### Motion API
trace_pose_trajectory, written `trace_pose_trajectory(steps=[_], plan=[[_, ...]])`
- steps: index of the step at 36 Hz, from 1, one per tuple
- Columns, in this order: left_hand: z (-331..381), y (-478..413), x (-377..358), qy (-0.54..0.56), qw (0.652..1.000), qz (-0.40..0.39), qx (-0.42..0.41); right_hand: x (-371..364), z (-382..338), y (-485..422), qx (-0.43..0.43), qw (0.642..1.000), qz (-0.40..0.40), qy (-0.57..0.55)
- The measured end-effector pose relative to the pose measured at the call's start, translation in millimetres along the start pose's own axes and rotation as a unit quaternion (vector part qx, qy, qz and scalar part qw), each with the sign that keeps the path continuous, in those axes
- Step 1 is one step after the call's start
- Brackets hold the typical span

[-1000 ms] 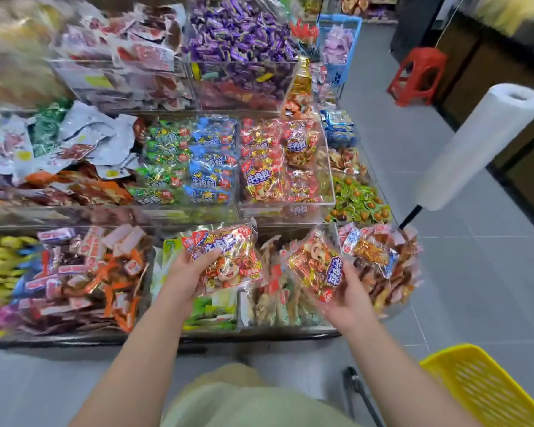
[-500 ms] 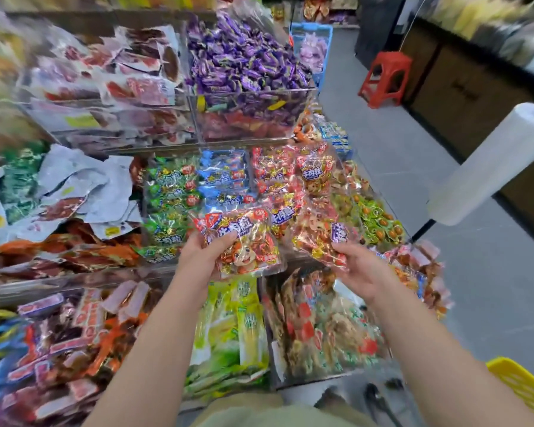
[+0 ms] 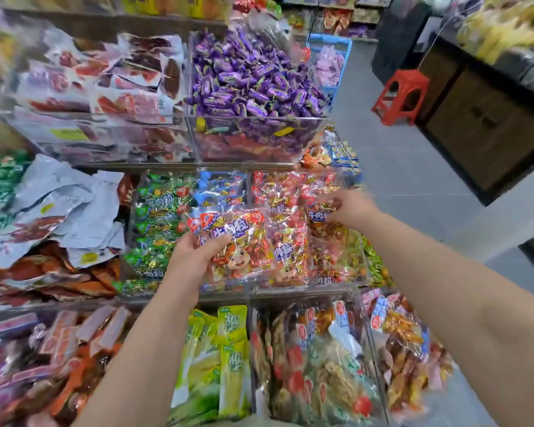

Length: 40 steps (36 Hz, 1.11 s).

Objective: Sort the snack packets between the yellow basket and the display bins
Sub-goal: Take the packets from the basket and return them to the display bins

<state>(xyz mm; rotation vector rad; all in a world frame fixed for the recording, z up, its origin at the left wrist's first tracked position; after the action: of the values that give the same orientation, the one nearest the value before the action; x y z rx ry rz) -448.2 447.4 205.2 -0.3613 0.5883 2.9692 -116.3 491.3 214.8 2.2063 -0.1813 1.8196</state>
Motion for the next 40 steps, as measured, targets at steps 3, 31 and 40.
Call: trace_pose_trajectory(steps=[3,31,40], plan=[[6.4,-8.8,-10.5,0.005,1.0,0.008,0.003,-3.4,-3.9,-23.8,0.057,0.992,-0.001,0.11],[-12.6,-17.4,-70.7,-0.014,0.998,0.041,0.046,-64.0,-11.1,-26.8,0.164,0.969,-0.083,0.163],[-25.8,-20.5,-89.8,-0.112,0.993,0.002,0.035,18.2,-37.6,51.2,0.181,0.918,-0.115,-0.335]])
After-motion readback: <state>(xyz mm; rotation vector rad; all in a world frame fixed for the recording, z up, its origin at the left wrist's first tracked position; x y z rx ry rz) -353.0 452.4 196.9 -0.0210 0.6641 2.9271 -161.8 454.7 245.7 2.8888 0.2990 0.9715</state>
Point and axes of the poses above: each hand's wrist, its own y-axis away from the middle knuckle, its own x-axis out of the back of the hand, z = x × y, the point moved 4 cm from there along -y, towards the middle knuckle, and after that the axes turned 5 degrees about y, right-handed, at the moved point
